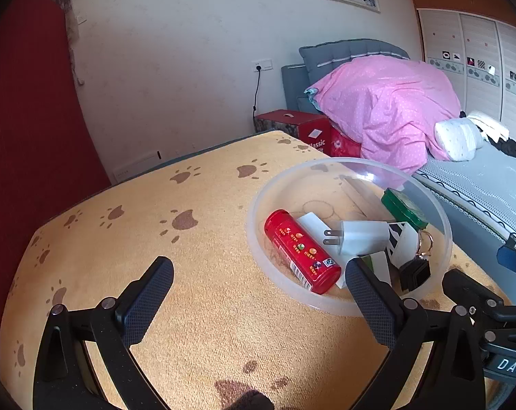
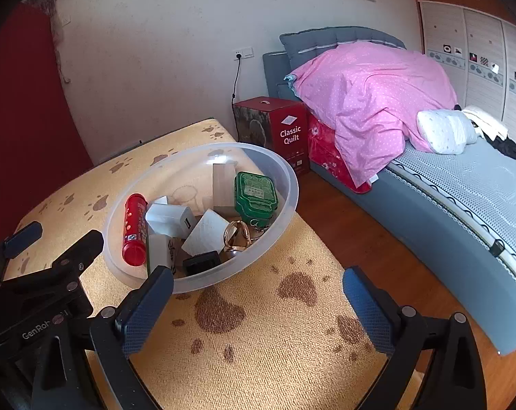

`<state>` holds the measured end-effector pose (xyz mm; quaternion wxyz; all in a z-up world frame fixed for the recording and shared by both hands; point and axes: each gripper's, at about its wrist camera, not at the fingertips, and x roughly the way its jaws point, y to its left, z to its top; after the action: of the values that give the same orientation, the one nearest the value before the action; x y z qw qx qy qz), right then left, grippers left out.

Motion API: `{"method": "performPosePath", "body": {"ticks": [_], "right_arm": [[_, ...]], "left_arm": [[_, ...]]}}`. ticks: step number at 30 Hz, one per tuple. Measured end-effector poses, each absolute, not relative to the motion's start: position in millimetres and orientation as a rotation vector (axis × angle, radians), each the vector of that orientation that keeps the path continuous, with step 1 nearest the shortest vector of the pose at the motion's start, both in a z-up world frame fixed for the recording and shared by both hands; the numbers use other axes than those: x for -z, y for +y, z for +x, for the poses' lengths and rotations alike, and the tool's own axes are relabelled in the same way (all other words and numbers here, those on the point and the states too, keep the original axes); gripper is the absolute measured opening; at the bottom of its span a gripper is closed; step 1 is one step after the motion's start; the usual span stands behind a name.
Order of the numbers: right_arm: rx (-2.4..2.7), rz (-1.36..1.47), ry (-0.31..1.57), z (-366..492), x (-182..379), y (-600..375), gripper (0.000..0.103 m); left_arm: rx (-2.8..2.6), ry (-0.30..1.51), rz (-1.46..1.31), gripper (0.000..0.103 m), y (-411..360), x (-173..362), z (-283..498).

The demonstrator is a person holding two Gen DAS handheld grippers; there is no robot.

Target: Organize rigid objects

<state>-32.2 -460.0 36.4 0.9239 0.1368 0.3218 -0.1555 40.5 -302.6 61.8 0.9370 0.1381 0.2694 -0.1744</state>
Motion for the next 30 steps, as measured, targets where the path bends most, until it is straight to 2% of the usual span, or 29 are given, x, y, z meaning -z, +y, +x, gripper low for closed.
{"method": "performPosePath", "body": {"ticks": [11,30], "right_arm": [[0.343,0.182,0.697,-23.1,-35.7,-447.4,0.102],[0.341,0.183,0.713,-25.3,-31.7,-447.4,0.102]], "left_arm": [[0.340,0.586,0.278,0.101,-294.2,-59.0,44.9],[0.367,0.613,0.253,0.101,-290.8,-50.7,47.0]]}}
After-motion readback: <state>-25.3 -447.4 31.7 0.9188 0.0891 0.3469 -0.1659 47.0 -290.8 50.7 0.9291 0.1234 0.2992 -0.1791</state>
